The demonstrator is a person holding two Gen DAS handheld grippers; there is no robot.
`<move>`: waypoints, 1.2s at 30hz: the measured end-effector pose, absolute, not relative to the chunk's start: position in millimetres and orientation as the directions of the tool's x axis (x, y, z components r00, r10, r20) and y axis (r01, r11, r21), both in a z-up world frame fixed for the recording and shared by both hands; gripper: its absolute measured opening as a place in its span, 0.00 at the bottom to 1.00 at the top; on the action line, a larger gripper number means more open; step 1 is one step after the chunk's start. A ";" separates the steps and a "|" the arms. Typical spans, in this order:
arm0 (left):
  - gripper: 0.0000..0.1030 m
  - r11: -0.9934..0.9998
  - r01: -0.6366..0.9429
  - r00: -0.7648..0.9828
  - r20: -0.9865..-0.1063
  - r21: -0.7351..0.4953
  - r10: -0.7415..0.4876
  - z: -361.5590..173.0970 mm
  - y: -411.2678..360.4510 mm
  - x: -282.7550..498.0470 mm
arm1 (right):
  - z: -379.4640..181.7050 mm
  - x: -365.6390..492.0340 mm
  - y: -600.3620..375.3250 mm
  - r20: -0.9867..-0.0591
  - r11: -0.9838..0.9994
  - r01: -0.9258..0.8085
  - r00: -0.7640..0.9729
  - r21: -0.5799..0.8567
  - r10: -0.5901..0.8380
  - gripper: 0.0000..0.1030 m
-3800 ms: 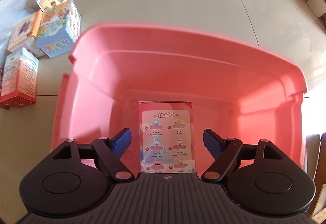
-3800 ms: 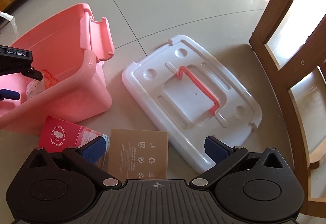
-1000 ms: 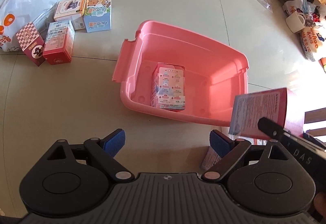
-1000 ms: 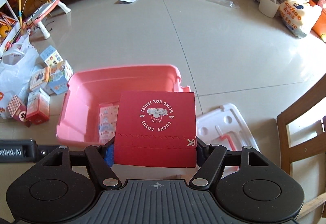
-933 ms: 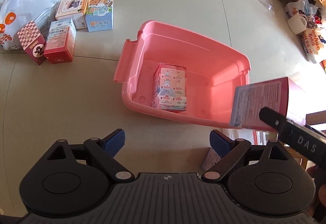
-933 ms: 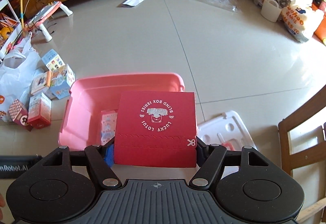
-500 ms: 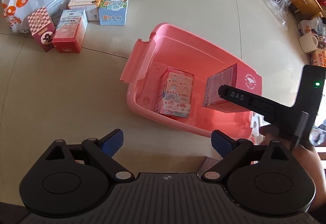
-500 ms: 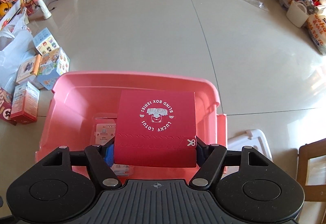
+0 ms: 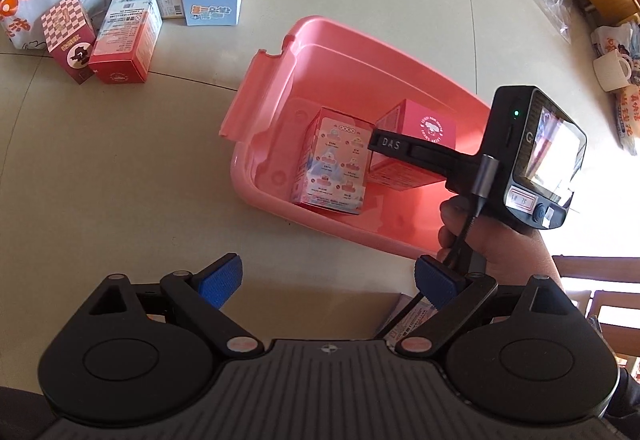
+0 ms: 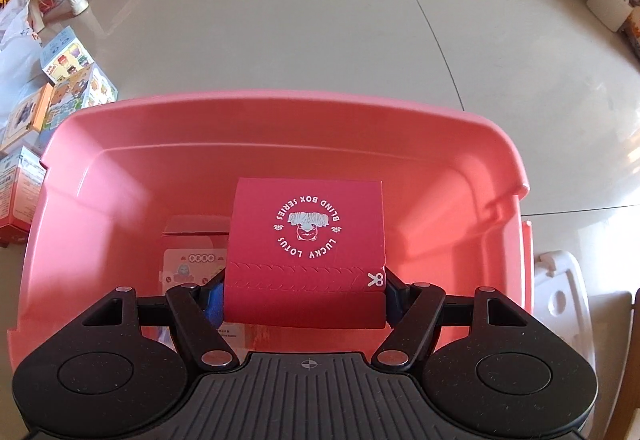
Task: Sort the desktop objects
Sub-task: 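Carry the red box into the pink bin and open the right gripper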
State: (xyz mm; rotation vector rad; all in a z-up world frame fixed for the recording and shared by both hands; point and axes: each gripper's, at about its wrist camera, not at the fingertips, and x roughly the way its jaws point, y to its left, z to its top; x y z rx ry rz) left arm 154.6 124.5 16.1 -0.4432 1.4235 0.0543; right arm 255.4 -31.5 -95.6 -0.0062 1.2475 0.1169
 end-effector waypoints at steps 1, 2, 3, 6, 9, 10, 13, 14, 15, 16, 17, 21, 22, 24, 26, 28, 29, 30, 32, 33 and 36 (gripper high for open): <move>0.93 0.917 -0.302 0.160 -0.962 -0.259 -0.220 15.3 125.1 155.0 | -96.8 254.2 -29.0 -0.946 0.994 -0.090 0.311 0.070 0.095 0.65; 0.93 0.915 -0.311 0.160 -0.963 -0.257 -0.216 14.6 126.5 155.4 | -97.9 253.1 -26.5 -0.945 0.993 -0.087 0.310 0.081 0.104 0.65; 0.93 0.912 -0.322 0.159 -0.964 -0.254 -0.212 14.1 128.1 155.7 | -98.4 252.4 -24.5 -0.945 0.992 -0.082 0.306 0.094 0.115 0.65; 0.93 0.904 -0.349 0.154 -0.967 -0.246 -0.204 12.2 131.7 155.1 | -99.1 250.4 -17.6 -0.944 0.990 -0.093 0.303 0.108 0.131 0.65; 0.93 0.901 -0.357 0.146 -0.967 -0.247 -0.207 10.7 132.4 153.4 | -98.8 250.6 -14.6 -0.939 0.990 -0.111 0.323 0.086 0.118 0.65; 0.93 0.901 -0.357 0.145 -0.967 -0.249 -0.210 10.8 132.0 152.7 | -99.1 251.8 -15.3 -0.938 0.990 -0.110 0.326 0.087 0.119 0.65; 0.93 0.900 -0.351 0.139 -0.965 -0.257 -0.221 10.6 130.8 152.5 | -102.2 256.9 -17.7 -0.937 0.990 -0.105 0.326 0.099 0.128 0.65; 0.93 0.901 -0.351 0.138 -0.966 -0.256 -0.221 10.3 130.4 152.5 | -103.6 257.9 -18.4 -0.935 0.989 -0.107 0.327 0.105 0.135 0.65; 0.93 0.900 -0.355 0.137 -0.966 -0.255 -0.219 10.1 130.4 152.8 | -104.6 258.3 -18.5 -0.934 0.988 -0.113 0.331 0.107 0.139 0.65; 0.93 0.899 -0.358 0.136 -0.967 -0.253 -0.217 9.8 130.5 152.9 | -105.6 258.4 -18.5 -0.931 0.987 -0.118 0.335 0.108 0.142 0.65; 0.93 0.898 -0.362 0.134 -0.967 -0.250 -0.215 9.4 130.7 153.0 | -106.0 259.6 -19.9 -0.929 0.986 -0.125 0.341 0.107 0.144 0.65; 0.93 0.897 -0.363 0.129 -0.967 -0.251 -0.219 9.7 128.5 152.2 | -107.7 260.4 -24.9 -0.924 0.986 -0.136 0.356 0.096 0.139 0.65; 0.93 0.898 -0.360 0.129 -0.967 -0.252 -0.219 9.9 127.8 152.0 | -107.2 260.5 -25.3 -0.922 0.986 -0.142 0.362 0.092 0.138 0.65; 0.93 0.899 -0.357 0.129 -0.966 -0.255 -0.222 9.8 126.9 151.4 | -107.7 262.0 -24.2 -0.922 0.986 -0.145 0.362 0.087 0.135 0.65; 0.93 0.898 -0.358 0.128 -0.966 -0.255 -0.223 9.7 126.7 151.3 | -107.2 262.4 -24.3 -0.921 0.987 -0.138 0.365 0.088 0.133 0.65; 0.93 0.897 -0.359 0.128 -0.966 -0.257 -0.225 10.4 126.7 150.9 | -104.8 261.1 -24.4 -0.911 0.988 -0.129 0.392 0.085 0.130 0.65; 0.93 0.898 -0.357 0.128 -0.965 -0.258 -0.227 10.4 126.7 150.7 | -103.4 260.4 -24.3 -0.903 0.989 -0.125 0.410 0.081 0.126 0.65; 0.93 0.898 -0.355 0.128 -0.965 -0.259 -0.228 10.6 126.5 150.4 | -102.8 260.1 -24.0 -0.899 0.990 -0.121 0.421 0.075 0.119 0.65; 0.93 0.900 -0.353 0.125 -0.966 -0.257 -0.227 10.1 126.3 150.0 | -105.6 261.4 -22.0 -0.903 0.992 -0.116 0.418 0.053 0.097 0.65; 0.93 0.900 -0.352 0.124 -0.966 -0.256 -0.226 9.8 126.2 149.8 | -106.4 261.0 -22.3 -0.903 0.992 -0.115 0.419 0.048 0.092 0.65; 0.93 0.902 -0.351 0.123 -0.967 -0.252 -0.222 9.8 125.7 150.0 | -108.1 261.7 -24.5 -0.910 0.993 -0.102 0.403 0.059 0.096 0.67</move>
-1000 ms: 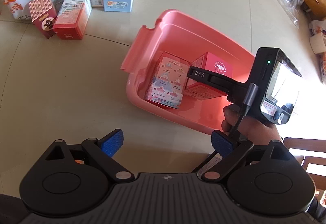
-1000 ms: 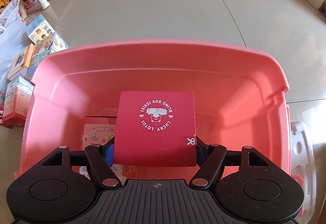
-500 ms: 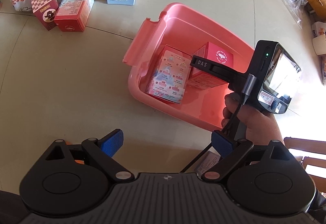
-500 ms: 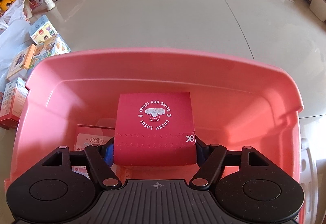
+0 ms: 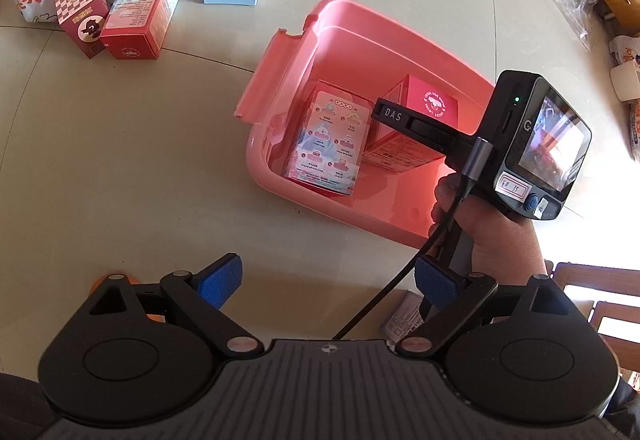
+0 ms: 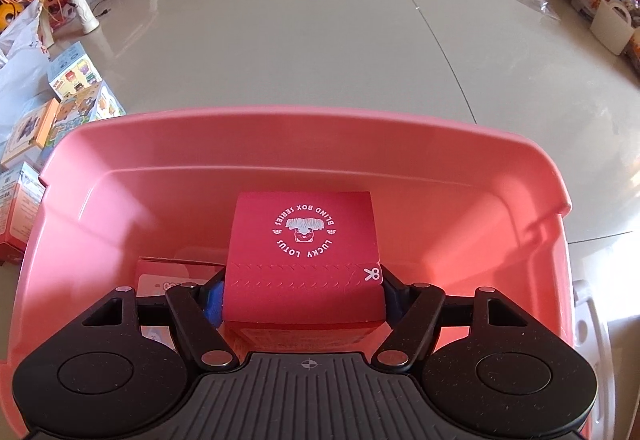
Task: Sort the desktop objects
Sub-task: 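Carry the red box into the pink bin and open the right gripper, then grasp the brown kraft box with the right gripper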
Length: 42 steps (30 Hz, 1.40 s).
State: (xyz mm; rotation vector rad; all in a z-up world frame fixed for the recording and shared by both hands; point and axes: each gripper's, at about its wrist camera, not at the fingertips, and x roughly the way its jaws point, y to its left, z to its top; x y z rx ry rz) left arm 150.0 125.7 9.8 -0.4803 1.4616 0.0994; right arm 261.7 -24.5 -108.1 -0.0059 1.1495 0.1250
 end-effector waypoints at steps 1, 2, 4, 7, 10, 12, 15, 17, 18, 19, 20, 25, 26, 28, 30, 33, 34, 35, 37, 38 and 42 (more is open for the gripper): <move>0.93 0.902 -0.351 0.124 -0.967 -0.251 -0.221 9.9 125.5 150.2 | -109.2 263.2 -23.5 -0.915 0.994 -0.096 0.395 0.056 0.089 0.70; 0.93 0.902 -0.352 0.124 -0.968 -0.249 -0.219 9.9 125.3 150.3 | -108.8 263.6 -23.7 -0.916 0.995 -0.089 0.393 0.052 0.083 0.76; 0.93 0.902 -0.353 0.125 -0.968 -0.248 -0.217 10.2 125.0 150.6 | -106.1 263.8 -25.5 -0.910 0.995 -0.081 0.405 0.058 0.086 0.79; 0.93 0.891 -0.368 0.127 -0.964 -0.265 -0.234 11.0 125.8 150.3 | -100.2 263.5 -31.9 -0.914 0.993 -0.079 0.390 0.084 0.109 0.83; 0.93 0.893 -0.368 0.140 -0.965 -0.258 -0.221 12.7 125.1 151.7 | -81.3 257.0 -39.9 -0.904 0.989 -0.101 0.405 0.105 0.137 0.84; 0.93 0.896 -0.367 0.151 -0.967 -0.248 -0.206 14.4 124.6 152.6 | -61.1 251.0 -44.9 -0.890 0.983 -0.134 0.423 0.126 0.172 0.84; 0.93 0.893 -0.382 0.166 -0.968 -0.240 -0.189 16.7 125.8 153.4 | -25.8 238.9 -57.1 -0.874 0.977 -0.163 0.445 0.136 0.196 0.85; 0.93 0.892 -0.383 0.175 -0.967 -0.239 -0.184 17.8 126.2 153.2 | -1.4 225.8 -73.3 -0.867 0.980 -0.148 0.461 0.134 0.188 0.87; 0.93 0.894 -0.381 0.180 -0.967 -0.237 -0.180 18.2 126.2 153.0 | 9.1 219.5 -81.6 -0.866 0.982 -0.135 0.466 0.134 0.182 0.89; 0.93 0.896 -0.377 0.183 -0.967 -0.235 -0.176 18.4 126.1 152.5 | 17.4 211.7 -91.4 -0.868 0.983 -0.123 0.464 0.136 0.178 0.90; 0.93 0.898 -0.374 0.185 -0.968 -0.232 -0.173 18.0 125.9 152.0 | 23.0 203.2 -101.3 -0.873 0.985 -0.109 0.456 0.137 0.172 0.90; 0.93 0.900 -0.377 0.178 -0.970 -0.221 -0.164 16.0 125.7 147.4 | 23.5 134.1 -162.6 -0.926 0.995 0.035 0.370 0.093 0.074 0.91; 0.93 0.900 -0.376 0.177 -0.971 -0.219 -0.162 16.2 124.6 146.5 | 14.9 122.6 -169.9 -0.934 0.993 0.070 0.352 0.098 0.068 0.92; 0.93 0.906 -0.363 0.180 -0.970 -0.218 -0.161 18.2 120.7 144.9 | -5.2 103.0 -181.0 -0.947 0.985 0.139 0.315 0.105 0.057 0.92; 0.93 0.915 -0.340 0.188 -0.969 -0.218 -0.161 21.8 115.0 143.0 | -23.5 87.9 -188.2 -0.954 0.970 0.212 0.293 0.121 0.055 0.91; 0.93 0.934 -0.289 0.199 -0.968 -0.208 -0.154 26.0 105.5 137.0 | -47.5 67.9 -190.4 -0.959 0.946 0.292 0.275 0.144 0.061 0.90; 0.93 0.940 -0.277 0.197 -0.969 -0.201 -0.149 25.2 103.5 134.7 | -54.8 64.2 -186.6 -0.963 0.943 0.306 0.266 0.133 0.049 0.90; 0.93 0.943 -0.272 0.190 -0.971 -0.194 -0.145 22.9 102.3 132.7 | -60.6 61.5 -183.2 -0.964 0.941 0.311 0.262 0.133 0.050 0.89; 0.93 0.948 -0.262 0.176 -0.975 -0.181 -0.138 17.8 100.3 128.8 | -66.6 56.2 -180.7 -0.965 0.943 0.311 0.261 0.120 0.037 0.89; 0.93 0.949 -0.261 0.165 -0.977 -0.175 -0.135 13.9 100.4 127.2 | -69.2 53.5 -179.7 -0.965 0.944 0.310 0.260 0.111 0.028 0.89; 0.93 0.956 -0.257 0.141 -0.984 -0.144 -0.111 3.8 101.0 121.4 | -82.3 50.4 -178.6 -0.968 0.941 0.323 0.248 0.104 0.022 0.89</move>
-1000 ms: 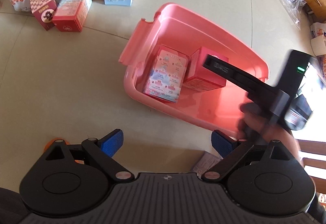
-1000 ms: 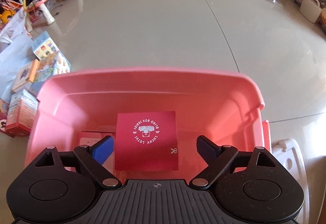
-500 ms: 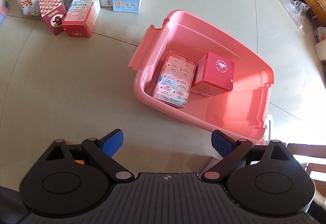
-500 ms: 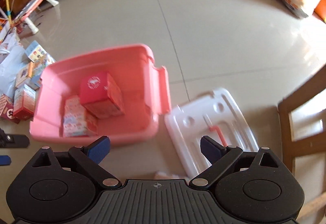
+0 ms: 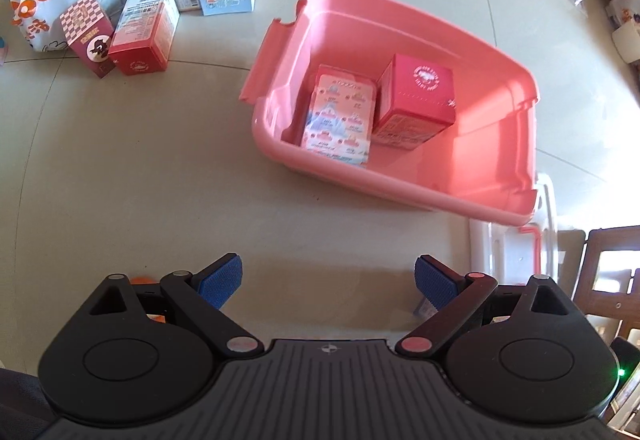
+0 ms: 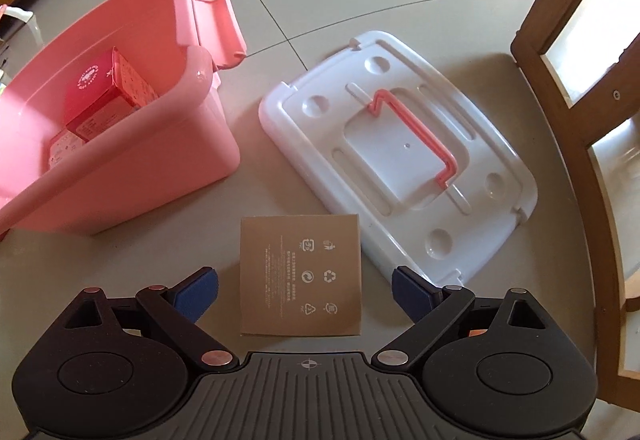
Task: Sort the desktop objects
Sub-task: 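Grasp the brown kraft box with the right gripper, then lower the brown box into the pink bin beside the red box and release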
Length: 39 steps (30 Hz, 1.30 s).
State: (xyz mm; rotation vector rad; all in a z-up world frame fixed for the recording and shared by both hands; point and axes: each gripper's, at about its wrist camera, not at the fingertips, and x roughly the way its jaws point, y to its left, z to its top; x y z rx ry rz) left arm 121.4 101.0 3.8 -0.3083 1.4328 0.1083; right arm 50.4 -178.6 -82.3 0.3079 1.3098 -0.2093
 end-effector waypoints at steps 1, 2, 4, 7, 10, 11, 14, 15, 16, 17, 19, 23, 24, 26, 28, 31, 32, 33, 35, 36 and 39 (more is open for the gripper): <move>0.93 0.957 -0.255 0.140 -0.984 -0.141 -0.108 2.9 101.1 120.2 | -86.8 50.6 -179.4 -0.970 0.938 0.329 0.244 0.108 0.026 0.89; 0.93 0.958 -0.251 0.139 -0.985 -0.138 -0.105 2.1 101.1 119.1 | -91.5 51.1 -180.2 -0.970 0.935 0.335 0.240 0.112 0.030 0.88; 0.93 0.961 -0.243 0.136 -0.985 -0.134 -0.103 0.9 100.4 116.8 | -100.0 50.6 -181.2 -0.971 0.934 0.337 0.235 0.116 0.035 0.83; 0.93 0.960 -0.246 0.131 -0.986 -0.133 -0.103 -1.1 99.6 112.6 | -112.8 50.5 -178.0 -0.976 0.946 0.299 0.212 0.122 0.059 0.68; 0.93 0.958 -0.254 0.121 -0.987 -0.133 -0.104 -4.7 98.3 110.7 | -112.7 51.3 -167.5 -0.978 0.969 0.235 0.206 0.079 0.030 0.66; 0.93 0.959 -0.252 0.118 -0.988 -0.129 -0.102 -5.5 97.4 110.7 | -111.8 52.3 -163.6 -0.980 0.975 0.214 0.200 0.064 0.021 0.65; 0.93 0.965 -0.233 0.126 -0.988 -0.120 -0.092 -3.3 93.7 112.2 | -105.2 53.0 -156.5 -0.981 0.983 0.179 0.194 0.038 0.003 0.65; 0.93 0.967 -0.228 0.132 -0.987 -0.118 -0.090 -1.7 92.6 113.0 | -100.9 53.0 -155.6 -0.981 0.984 0.174 0.194 0.038 0.004 0.64; 0.93 0.966 -0.226 0.142 -0.986 -0.122 -0.091 0.6 92.1 114.0 | -96.3 53.7 -155.2 -0.982 0.985 0.170 0.189 0.041 0.008 0.64; 0.93 0.966 -0.225 0.151 -0.984 -0.126 -0.093 3.0 91.9 114.9 | -91.0 54.8 -155.3 -0.983 0.985 0.168 0.181 0.045 0.014 0.64; 0.93 0.966 -0.223 0.167 -0.981 -0.133 -0.097 7.5 92.3 116.4 | -77.6 56.4 -155.5 -0.985 0.985 0.161 0.172 0.059 0.031 0.64; 0.93 0.962 -0.230 0.178 -0.978 -0.148 -0.108 12.0 93.9 119.1 | -43.6 57.2 -155.1 -0.979 0.987 0.124 0.187 0.101 0.077 0.64; 0.93 0.961 -0.229 0.180 -0.977 -0.152 -0.111 12.9 94.3 119.8 | -33.6 57.4 -153.8 -0.978 0.989 0.103 0.191 0.103 0.082 0.64; 0.93 0.962 -0.223 0.184 -0.976 -0.156 -0.116 14.9 94.8 121.0 | -10.9 59.3 -149.9 -0.976 0.994 0.054 0.201 0.093 0.081 0.64; 0.93 0.962 -0.222 0.194 -0.974 -0.159 -0.116 17.7 96.3 121.6 | 12.0 64.3 -146.3 -0.973 0.997 0.013 0.220 0.073 0.069 0.64; 0.93 0.958 -0.234 0.206 -0.971 -0.167 -0.119 21.4 101.5 122.0 | 41.1 78.2 -141.9 -0.968 0.998 -0.030 0.245 0.051 0.057 0.64; 0.93 0.955 -0.240 0.208 -0.970 -0.171 -0.121 22.1 104.1 122.1 | 49.3 84.8 -140.7 -0.967 0.998 -0.037 0.250 0.049 0.056 0.64; 0.93 0.953 -0.246 0.209 -0.970 -0.174 -0.123 22.5 106.5 121.9 | 55.8 91.4 -139.8 -0.966 0.998 -0.042 0.253 0.048 0.057 0.64; 0.93 0.949 -0.260 0.210 -0.970 -0.178 -0.125 22.8 111.6 121.3 | 68.1 107.0 -137.0 -0.964 0.997 -0.048 0.257 0.052 0.063 0.64; 0.93 0.947 -0.266 0.209 -0.970 -0.180 -0.126 22.5 114.1 121.1 | 73.0 114.9 -135.2 -0.964 0.997 -0.050 0.257 0.055 0.066 0.64; 0.93 0.941 -0.282 0.202 -0.971 -0.185 -0.130 20.7 120.6 121.5 | 83.2 137.5 -127.4 -0.964 0.996 -0.066 0.254 0.062 0.076 0.64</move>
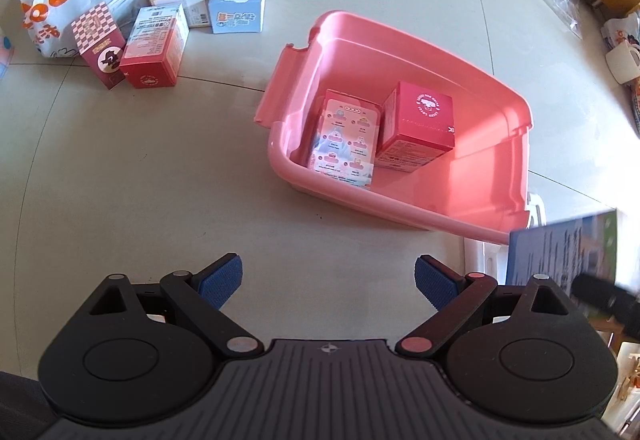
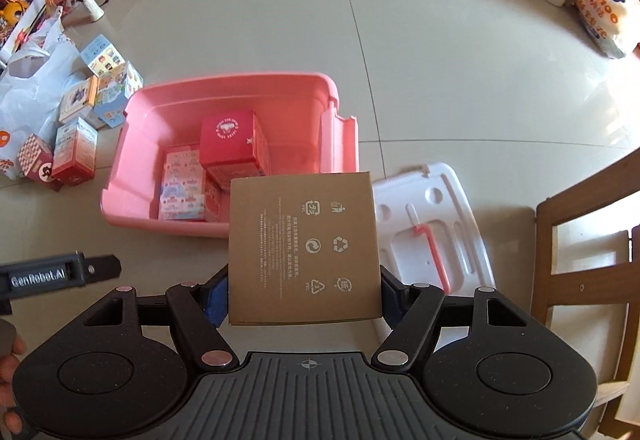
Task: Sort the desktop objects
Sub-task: 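Lower the brown box into the pink bin beside the red box and release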
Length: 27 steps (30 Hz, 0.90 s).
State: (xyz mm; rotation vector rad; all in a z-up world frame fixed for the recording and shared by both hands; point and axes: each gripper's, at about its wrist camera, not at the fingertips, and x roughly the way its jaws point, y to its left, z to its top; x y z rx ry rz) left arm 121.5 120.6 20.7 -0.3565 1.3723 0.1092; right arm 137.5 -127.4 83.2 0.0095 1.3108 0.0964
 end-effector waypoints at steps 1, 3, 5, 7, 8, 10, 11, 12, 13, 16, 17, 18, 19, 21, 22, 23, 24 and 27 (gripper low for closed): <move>0.93 0.939 -0.288 0.201 -0.971 -0.187 -0.132 20.4 122.5 122.0 | 85.8 145.0 -123.7 -0.965 0.995 -0.072 0.251 0.063 0.079 0.64; 0.93 0.934 -0.299 0.201 -0.970 -0.194 -0.137 20.2 125.9 123.4 | 88.4 159.4 -116.7 -0.965 0.994 -0.077 0.245 0.073 0.090 0.65; 0.93 0.929 -0.309 0.203 -0.969 -0.202 -0.143 20.5 128.3 124.9 | 89.3 172.9 -110.4 -0.965 0.993 -0.077 0.240 0.086 0.102 0.65; 0.93 0.925 -0.316 0.204 -0.967 -0.211 -0.151 20.8 129.6 126.7 | 87.6 184.5 -105.1 -0.965 0.992 -0.070 0.237 0.102 0.116 0.65; 0.93 0.923 -0.317 0.202 -0.966 -0.218 -0.159 21.3 129.8 127.3 | 85.1 189.4 -102.5 -0.965 0.992 -0.067 0.235 0.108 0.121 0.65; 0.93 0.919 -0.318 0.199 -0.964 -0.235 -0.177 22.2 130.2 128.5 | 78.3 198.8 -97.6 -0.966 0.991 -0.061 0.226 0.118 0.129 0.65; 0.93 0.915 -0.318 0.199 -0.962 -0.246 -0.190 22.9 130.6 128.8 | 73.4 202.9 -95.6 -0.967 0.991 -0.057 0.218 0.124 0.134 0.65; 0.93 0.913 -0.320 0.199 -0.960 -0.255 -0.198 23.6 130.7 129.0 | 67.9 206.6 -93.3 -0.968 0.990 -0.052 0.209 0.130 0.138 0.65; 0.93 0.910 -0.322 0.198 -0.959 -0.260 -0.203 23.9 130.6 129.5 | 62.8 209.4 -90.8 -0.969 0.990 -0.052 0.203 0.134 0.141 0.65; 0.93 0.906 -0.327 0.194 -0.958 -0.268 -0.213 23.2 130.0 131.7 | 50.0 215.6 -79.4 -0.971 0.990 -0.079 0.199 0.117 0.131 0.65; 0.93 0.905 -0.329 0.191 -0.958 -0.269 -0.216 22.5 129.6 132.6 | 47.9 218.4 -75.3 -0.972 0.990 -0.091 0.201 0.105 0.121 0.65; 0.93 0.904 -0.331 0.186 -0.958 -0.269 -0.217 21.5 129.1 133.6 | 46.7 222.2 -71.7 -0.973 0.991 -0.101 0.203 0.092 0.111 0.65; 0.93 0.904 -0.334 0.182 -0.959 -0.269 -0.218 20.3 128.7 134.4 | 45.6 225.9 -68.6 -0.974 0.991 -0.108 0.203 0.082 0.103 0.65; 0.93 0.902 -0.338 0.173 -0.960 -0.268 -0.221 17.8 127.8 135.9 | 42.7 232.5 -66.0 -0.974 0.991 -0.106 0.199 0.085 0.105 0.65; 0.93 0.901 -0.339 0.170 -0.960 -0.269 -0.222 17.0 127.5 136.9 | 41.3 235.7 -64.9 -0.975 0.991 -0.104 0.196 0.088 0.107 0.65; 0.93 0.901 -0.340 0.168 -0.960 -0.269 -0.223 16.6 127.2 137.7 | 39.2 238.5 -63.8 -0.975 0.990 -0.105 0.194 0.091 0.110 0.65; 0.93 0.901 -0.340 0.167 -0.960 -0.269 -0.224 16.2 126.8 138.5 | 36.9 241.0 -62.9 -0.975 0.990 -0.106 0.192 0.095 0.114 0.65; 0.93 0.901 -0.341 0.165 -0.961 -0.269 -0.224 15.4 125.5 140.5 | 30.3 248.8 -62.7 -0.976 0.991 -0.093 0.185 0.097 0.113 0.64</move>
